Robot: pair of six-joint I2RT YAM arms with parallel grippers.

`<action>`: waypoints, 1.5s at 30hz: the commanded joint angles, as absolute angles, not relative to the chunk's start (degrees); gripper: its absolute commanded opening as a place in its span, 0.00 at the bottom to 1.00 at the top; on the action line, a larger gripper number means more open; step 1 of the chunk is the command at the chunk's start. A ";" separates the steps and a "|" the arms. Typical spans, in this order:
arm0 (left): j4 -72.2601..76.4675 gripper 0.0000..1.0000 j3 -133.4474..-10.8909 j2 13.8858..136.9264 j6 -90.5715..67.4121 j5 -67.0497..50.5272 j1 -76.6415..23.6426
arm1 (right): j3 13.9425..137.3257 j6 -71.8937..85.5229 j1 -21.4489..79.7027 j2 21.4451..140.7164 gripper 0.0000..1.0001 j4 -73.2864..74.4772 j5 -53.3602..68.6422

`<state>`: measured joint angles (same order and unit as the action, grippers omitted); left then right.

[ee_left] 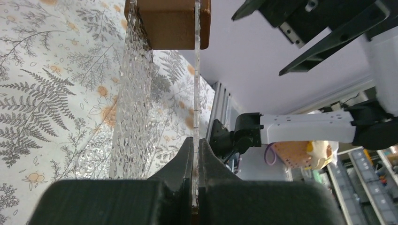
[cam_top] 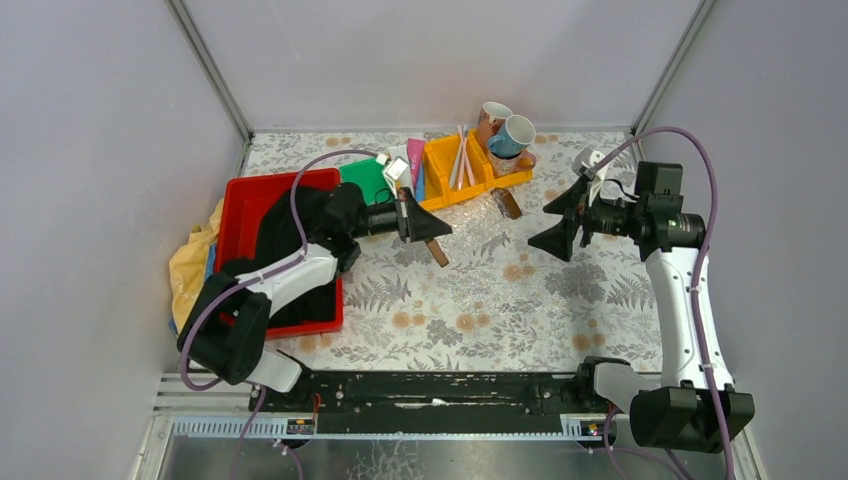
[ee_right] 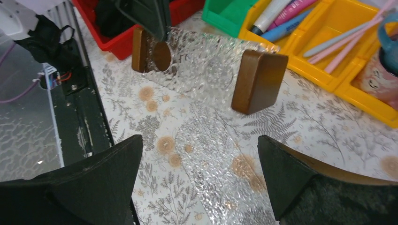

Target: Prepare toiletry sets of a toothbrush and toothpaste on the tray

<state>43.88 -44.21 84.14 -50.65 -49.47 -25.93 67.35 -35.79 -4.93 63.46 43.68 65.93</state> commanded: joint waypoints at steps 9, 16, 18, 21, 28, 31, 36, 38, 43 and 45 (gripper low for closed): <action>32.56 0.00 -51.86 85.69 -39.26 -48.39 -32.15 | 70.99 -28.78 -3.30 62.02 0.99 45.15 51.15; 39.80 0.00 -52.94 89.57 -45.02 -49.97 -33.79 | 68.12 -25.83 0.06 61.96 0.98 41.65 42.96; 42.15 0.00 -53.37 91.11 -47.23 -50.57 -34.05 | 67.33 -25.23 1.82 62.49 0.97 40.62 39.88; 44.88 0.00 -53.99 92.65 -49.95 -51.13 -34.42 | 66.32 -24.17 3.88 63.52 0.96 39.37 35.32; 47.28 0.00 -55.07 95.32 -52.05 -51.42 -35.56 | 64.16 -22.12 6.69 64.92 0.92 35.66 27.87; 48.29 0.00 -54.95 95.88 -52.74 -51.55 -35.82 | 63.60 -21.79 7.17 65.48 0.91 34.82 25.37; 49.04 0.00 -55.52 96.55 -53.21 -51.73 -36.19 | 63.07 -21.60 8.28 66.71 0.87 34.34 24.04; 49.04 0.00 -55.78 96.80 -53.39 -51.79 -36.33 | 62.99 -21.55 9.03 67.03 0.84 34.13 23.26; 49.17 0.00 -56.20 97.35 -53.73 -51.66 -36.68 | 62.65 -21.24 10.10 67.17 0.69 33.44 20.90; 49.16 0.00 -56.25 97.53 -53.95 -51.33 -36.74 | 62.45 -21.27 10.25 66.94 0.59 33.11 20.11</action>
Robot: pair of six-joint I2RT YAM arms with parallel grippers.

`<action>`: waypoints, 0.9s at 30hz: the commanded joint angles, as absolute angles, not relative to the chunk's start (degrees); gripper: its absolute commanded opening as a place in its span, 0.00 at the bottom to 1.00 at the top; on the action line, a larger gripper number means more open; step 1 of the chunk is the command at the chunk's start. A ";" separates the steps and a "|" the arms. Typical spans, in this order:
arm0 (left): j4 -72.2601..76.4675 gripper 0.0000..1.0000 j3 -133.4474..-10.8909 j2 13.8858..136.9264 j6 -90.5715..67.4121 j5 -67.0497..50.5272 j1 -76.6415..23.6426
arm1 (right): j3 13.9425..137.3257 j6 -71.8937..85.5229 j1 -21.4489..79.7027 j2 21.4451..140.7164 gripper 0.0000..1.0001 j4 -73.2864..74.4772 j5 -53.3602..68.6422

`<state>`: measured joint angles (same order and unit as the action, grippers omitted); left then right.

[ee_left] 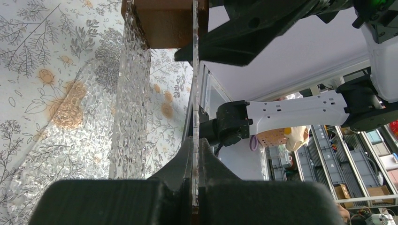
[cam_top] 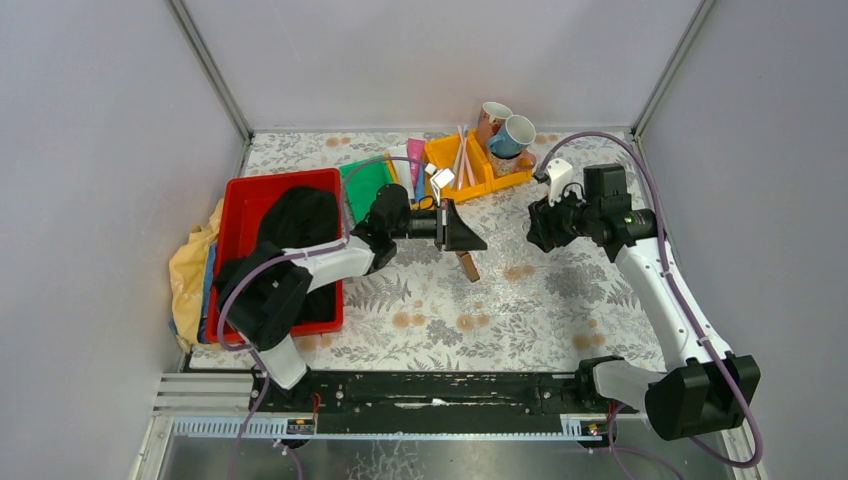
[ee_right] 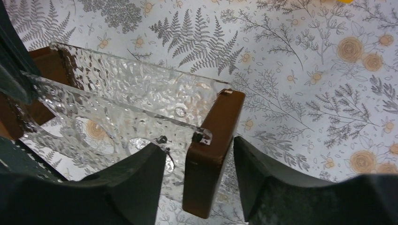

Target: Prepare toiletry sets of a toothbrush and toothpaste on the tray

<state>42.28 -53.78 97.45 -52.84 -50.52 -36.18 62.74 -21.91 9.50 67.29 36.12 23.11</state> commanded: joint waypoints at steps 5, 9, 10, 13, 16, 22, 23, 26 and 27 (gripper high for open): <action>47.77 0.08 -56.25 97.68 -54.12 -48.86 -36.74 | 61.76 -21.11 10.35 65.63 0.24 32.05 18.76; 43.89 0.36 -56.25 97.00 -53.23 -45.82 -36.69 | 61.10 -20.34 10.35 64.73 0.15 31.53 18.72; 42.81 0.44 -56.14 96.47 -52.69 -44.77 -36.69 | 60.95 -20.00 10.35 64.45 0.13 31.27 18.65; 39.27 0.64 -54.96 93.69 -49.68 -40.11 -36.38 | 60.62 -19.32 10.32 63.79 0.11 31.19 17.80; 37.80 0.73 -51.84 89.26 -47.16 -33.27 -34.81 | 59.78 -19.17 9.94 63.26 0.09 30.97 16.40; 35.33 0.77 -43.30 76.31 -44.24 -26.39 -27.21 | 59.17 -16.62 7.68 64.67 0.06 30.03 16.03; 34.01 0.78 -42.20 74.17 -43.69 -26.19 -26.03 | 59.46 -15.88 7.50 65.21 0.05 29.98 15.71; 27.89 0.80 -40.13 68.61 -41.07 -25.48 -23.97 | 60.55 -12.76 7.38 67.19 0.02 29.27 12.36; 25.68 0.80 -39.83 67.11 -39.99 -25.34 -23.53 | 60.92 -11.39 7.38 67.87 0.02 28.86 11.07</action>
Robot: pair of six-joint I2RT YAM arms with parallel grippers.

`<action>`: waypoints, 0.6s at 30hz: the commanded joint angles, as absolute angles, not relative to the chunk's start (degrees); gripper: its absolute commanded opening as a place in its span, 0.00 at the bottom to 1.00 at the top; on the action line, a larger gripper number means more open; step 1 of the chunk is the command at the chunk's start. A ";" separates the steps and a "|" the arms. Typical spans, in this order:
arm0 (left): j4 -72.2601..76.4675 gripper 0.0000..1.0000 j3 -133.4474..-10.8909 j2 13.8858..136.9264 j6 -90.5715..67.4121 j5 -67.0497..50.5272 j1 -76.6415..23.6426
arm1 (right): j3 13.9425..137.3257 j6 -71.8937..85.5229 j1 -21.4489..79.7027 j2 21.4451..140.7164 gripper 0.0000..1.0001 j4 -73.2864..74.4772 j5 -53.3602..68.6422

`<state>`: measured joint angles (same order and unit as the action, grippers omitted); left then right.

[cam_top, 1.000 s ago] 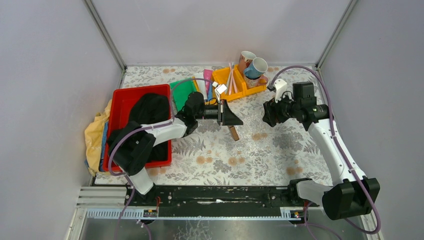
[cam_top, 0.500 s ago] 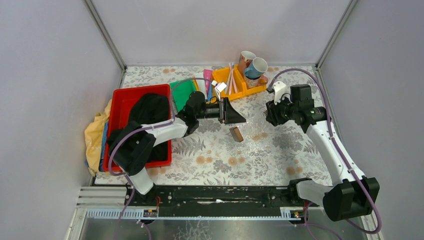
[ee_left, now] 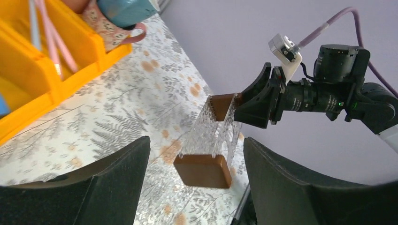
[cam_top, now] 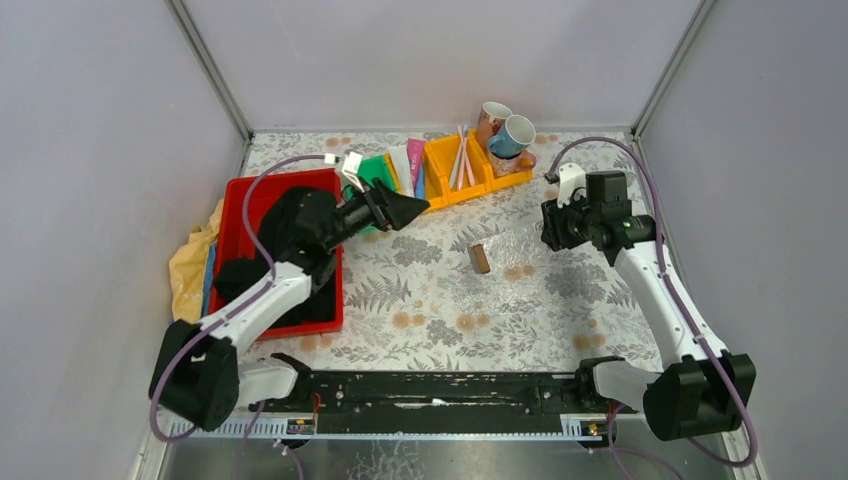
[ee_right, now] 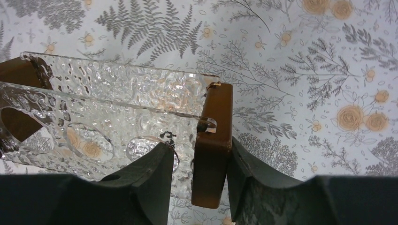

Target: Prepare toiletry sets of a toothbrush and toothpaste on the tray

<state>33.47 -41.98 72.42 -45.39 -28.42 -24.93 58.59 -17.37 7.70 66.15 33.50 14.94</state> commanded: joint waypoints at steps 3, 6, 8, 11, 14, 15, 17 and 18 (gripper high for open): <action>19.16 0.81 -39.42 62.66 -36.84 -25.65 -22.30 | 62.78 -7.62 7.38 70.67 0.02 28.83 7.49; 10.45 0.82 -40.94 58.39 -32.40 -25.46 -20.63 | 64.94 -4.84 7.36 73.92 0.01 30.34 5.81; 3.28 0.83 -43.10 56.01 -27.78 -24.03 -20.18 | 65.96 -2.65 7.36 76.26 0.01 30.53 3.96; -6.30 0.84 -46.06 53.14 -21.79 -20.45 -20.15 | 67.24 -0.06 7.36 79.37 0.02 29.98 1.97; -9.54 0.90 -45.88 50.21 -16.72 -16.98 -20.13 | 69.12 0.86 7.47 83.04 0.02 30.56 3.26; -9.77 0.94 -45.02 49.13 -15.30 -15.57 -20.13 | 69.54 1.10 7.47 84.24 0.02 30.69 3.64; -9.30 1.00 -42.70 46.64 -13.27 -12.29 -20.13 | 70.14 1.22 7.47 86.25 0.03 30.71 4.47; -8.93 1.00 -41.35 45.71 -12.73 -10.55 -20.13 | 70.30 1.14 7.47 87.18 0.03 30.52 4.83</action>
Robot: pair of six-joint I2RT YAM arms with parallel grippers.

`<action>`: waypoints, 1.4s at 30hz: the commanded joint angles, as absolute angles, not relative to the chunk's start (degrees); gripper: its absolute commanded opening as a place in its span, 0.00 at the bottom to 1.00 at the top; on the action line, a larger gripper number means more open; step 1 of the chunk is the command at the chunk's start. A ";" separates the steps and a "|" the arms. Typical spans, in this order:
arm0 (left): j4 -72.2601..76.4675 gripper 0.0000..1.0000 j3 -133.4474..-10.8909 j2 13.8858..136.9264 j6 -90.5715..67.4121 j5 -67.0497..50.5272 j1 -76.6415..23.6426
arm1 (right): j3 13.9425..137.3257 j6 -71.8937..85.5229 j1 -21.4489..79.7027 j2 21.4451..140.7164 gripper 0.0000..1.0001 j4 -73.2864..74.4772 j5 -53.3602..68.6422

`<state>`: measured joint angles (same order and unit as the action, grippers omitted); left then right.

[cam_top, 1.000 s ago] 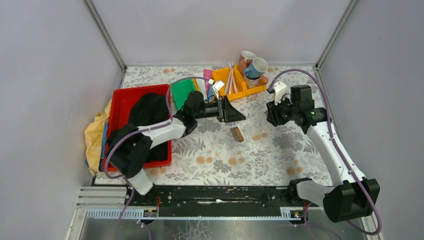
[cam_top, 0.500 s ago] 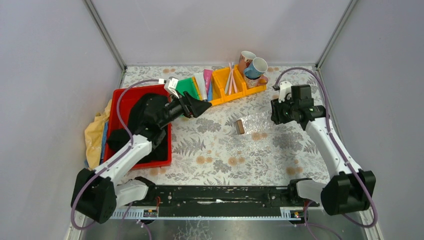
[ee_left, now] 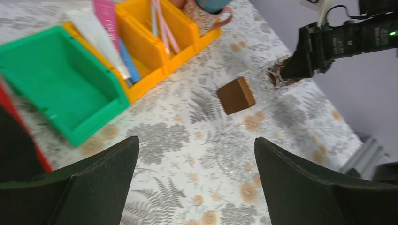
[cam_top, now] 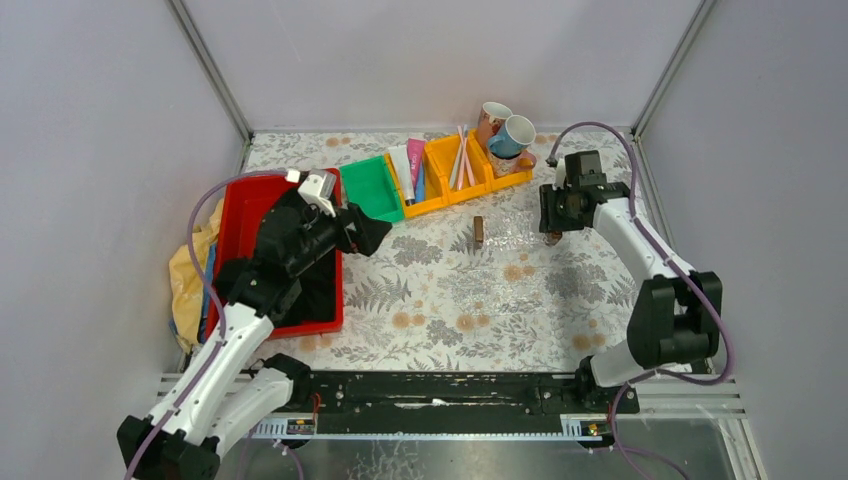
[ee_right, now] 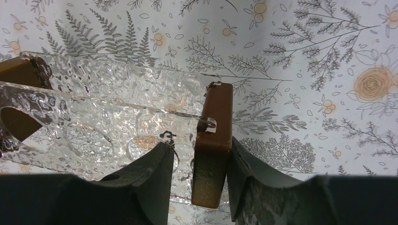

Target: Prepare toiletry sets of a toothbrush and toothpaste on the tray

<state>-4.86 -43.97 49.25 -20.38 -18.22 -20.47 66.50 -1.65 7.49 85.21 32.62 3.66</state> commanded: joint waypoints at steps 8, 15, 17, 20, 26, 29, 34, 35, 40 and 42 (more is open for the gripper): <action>-9.42 1.00 -39.03 44.67 -10.44 -7.01 -20.16 | 71.45 -0.17 7.29 92.55 0.05 29.22 6.40; -10.46 1.00 -39.51 46.29 -10.48 -7.64 -20.06 | 72.04 1.26 7.21 94.93 0.07 29.56 7.12; -10.39 1.00 -39.42 46.35 -10.46 -7.79 -20.05 | 71.51 1.40 6.84 94.98 0.08 29.02 7.27; -10.42 1.00 -39.46 46.57 -10.46 -8.04 -20.04 | 71.57 1.58 6.13 96.68 0.10 29.03 8.15; -10.42 1.00 -39.44 46.90 -10.46 -8.14 -20.00 | 71.32 -0.04 5.71 97.51 0.12 29.40 8.54; -10.39 1.00 -39.44 46.93 -10.46 -8.28 -19.96 | 70.83 -0.34 5.49 97.58 0.13 29.16 8.22; -10.37 1.00 -39.34 46.97 -10.55 -8.35 -19.93 | 70.52 -0.78 5.10 98.10 0.17 29.60 9.10; -10.40 1.00 -39.37 46.94 -10.59 -8.43 -19.95 | 70.53 -0.83 5.05 98.35 0.18 29.87 9.15; -10.47 1.00 -39.31 47.13 -10.69 -8.70 -19.93 | 70.42 -1.71 4.28 98.95 0.19 30.54 9.28; -10.46 1.00 -39.30 47.11 -10.72 -8.73 -19.88 | 70.43 -2.09 3.90 98.89 0.19 30.81 9.55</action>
